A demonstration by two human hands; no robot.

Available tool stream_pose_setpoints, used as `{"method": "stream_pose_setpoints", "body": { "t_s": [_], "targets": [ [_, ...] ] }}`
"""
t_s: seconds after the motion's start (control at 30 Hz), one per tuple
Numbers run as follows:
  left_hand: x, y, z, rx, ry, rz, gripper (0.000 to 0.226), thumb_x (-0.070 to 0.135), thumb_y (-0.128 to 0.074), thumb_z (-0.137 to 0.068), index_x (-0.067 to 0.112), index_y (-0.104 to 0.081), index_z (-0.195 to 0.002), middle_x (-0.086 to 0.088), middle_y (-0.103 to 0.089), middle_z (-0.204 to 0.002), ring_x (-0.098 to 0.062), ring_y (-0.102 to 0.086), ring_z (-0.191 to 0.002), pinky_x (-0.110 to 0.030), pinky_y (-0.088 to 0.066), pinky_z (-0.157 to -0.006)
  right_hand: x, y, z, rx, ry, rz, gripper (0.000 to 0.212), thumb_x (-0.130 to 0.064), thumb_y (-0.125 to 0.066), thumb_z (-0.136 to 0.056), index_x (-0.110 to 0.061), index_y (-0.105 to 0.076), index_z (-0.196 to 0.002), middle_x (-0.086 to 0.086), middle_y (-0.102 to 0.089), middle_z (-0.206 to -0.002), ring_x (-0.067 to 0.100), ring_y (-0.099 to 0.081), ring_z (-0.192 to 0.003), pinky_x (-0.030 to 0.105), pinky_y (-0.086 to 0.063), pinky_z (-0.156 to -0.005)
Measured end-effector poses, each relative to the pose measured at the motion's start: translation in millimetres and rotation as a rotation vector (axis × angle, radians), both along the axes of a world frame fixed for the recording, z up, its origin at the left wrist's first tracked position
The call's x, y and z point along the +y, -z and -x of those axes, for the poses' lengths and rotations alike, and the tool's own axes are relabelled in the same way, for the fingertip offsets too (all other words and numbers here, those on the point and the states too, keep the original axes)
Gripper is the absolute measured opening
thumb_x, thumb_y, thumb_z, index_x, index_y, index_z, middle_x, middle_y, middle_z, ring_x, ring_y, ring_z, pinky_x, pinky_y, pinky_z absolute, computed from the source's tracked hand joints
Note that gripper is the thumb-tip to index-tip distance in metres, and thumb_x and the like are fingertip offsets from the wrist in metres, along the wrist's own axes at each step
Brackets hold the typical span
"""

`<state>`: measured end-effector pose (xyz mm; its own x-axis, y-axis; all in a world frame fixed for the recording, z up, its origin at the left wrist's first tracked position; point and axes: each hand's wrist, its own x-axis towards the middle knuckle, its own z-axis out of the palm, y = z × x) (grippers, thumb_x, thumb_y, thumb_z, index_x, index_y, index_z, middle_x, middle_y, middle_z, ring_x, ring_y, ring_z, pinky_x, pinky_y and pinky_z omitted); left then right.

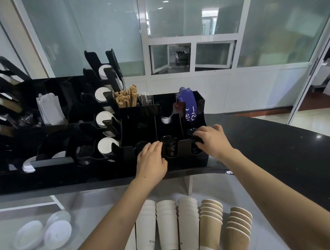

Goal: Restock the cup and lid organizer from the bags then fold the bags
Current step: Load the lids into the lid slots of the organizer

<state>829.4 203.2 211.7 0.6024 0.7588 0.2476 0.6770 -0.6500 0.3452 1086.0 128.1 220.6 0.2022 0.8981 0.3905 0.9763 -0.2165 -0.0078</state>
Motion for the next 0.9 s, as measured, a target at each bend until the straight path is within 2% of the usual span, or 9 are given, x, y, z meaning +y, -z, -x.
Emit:
{"method": "stream_pose_setpoints", "body": {
  "t_s": [0.23,0.4,0.6,0.7,0.8,0.9],
  "targets": [
    [4.1,0.6,-2.2,0.047,0.032,-0.032,0.061,0.021,-0.053,-0.100,0.016,-0.035,-0.157,0.003,-0.028,-0.164,-0.021,-0.017,-0.156,-0.044,-0.029,-0.123,5.7,6.3,11.9,-0.141,0.030,0.169,0.032,-0.032,-0.067,-0.095,-0.027,-0.067,-0.126,-0.004,-0.072,-0.124,0.023,-0.061,-0.121,0.050,-0.024,-0.113],
    [5.7,4.4,0.6,0.027,0.046,-0.029,0.061,0.017,-0.053,-0.098,0.016,-0.035,-0.157,0.004,-0.028,-0.164,-0.021,-0.017,-0.156,-0.042,-0.035,-0.121,6.6,13.0,11.8,-0.174,0.056,0.185,0.033,-0.033,-0.068,-0.095,-0.028,-0.065,-0.128,-0.004,-0.072,-0.124,0.024,-0.062,-0.121,0.054,-0.022,-0.115],
    [5.4,8.0,1.0,-0.076,0.027,0.011,0.065,0.016,-0.051,-0.101,0.016,-0.026,-0.161,0.001,-0.023,-0.168,-0.017,-0.013,-0.157,-0.034,-0.024,-0.124,8.8,15.3,13.2,-0.165,0.072,0.218,0.038,-0.042,-0.068,-0.095,-0.032,-0.066,-0.131,-0.006,-0.068,-0.132,0.024,-0.057,-0.125,0.057,-0.022,-0.115],
    [4.7,11.4,3.5,-0.081,0.015,-0.006,0.069,0.016,-0.050,-0.101,0.014,-0.019,-0.163,-0.001,-0.016,-0.170,-0.016,-0.009,-0.158,-0.031,-0.020,-0.125,9.6,17.5,16.2,-0.151,0.096,0.228,0.037,-0.040,-0.067,-0.097,-0.032,-0.066,-0.133,-0.005,-0.066,-0.135,0.024,-0.054,-0.127,0.057,-0.021,-0.116],
    [4.7,12.8,4.8,-0.067,0.020,-0.030,0.069,0.016,-0.050,-0.102,0.013,-0.018,-0.163,-0.001,-0.015,-0.171,-0.015,-0.007,-0.158,-0.031,-0.020,-0.124,10.3,15.7,16.3,-0.124,0.097,0.221,0.034,-0.038,-0.065,-0.098,-0.032,-0.068,-0.131,-0.005,-0.067,-0.133,0.023,-0.053,-0.127,0.059,-0.018,-0.117],
    [5.8,14.2,6.4,-0.073,0.035,-0.022,0.070,0.016,-0.050,-0.102,0.015,-0.016,-0.163,0.001,-0.013,-0.171,-0.013,-0.004,-0.158,-0.028,-0.015,-0.124,11.0,8.5,16.8,-0.009,0.113,0.195,0.030,-0.034,-0.059,-0.099,-0.031,-0.069,-0.128,-0.005,-0.072,-0.123,0.022,-0.057,-0.124,0.063,-0.012,-0.121]
  ]
}}
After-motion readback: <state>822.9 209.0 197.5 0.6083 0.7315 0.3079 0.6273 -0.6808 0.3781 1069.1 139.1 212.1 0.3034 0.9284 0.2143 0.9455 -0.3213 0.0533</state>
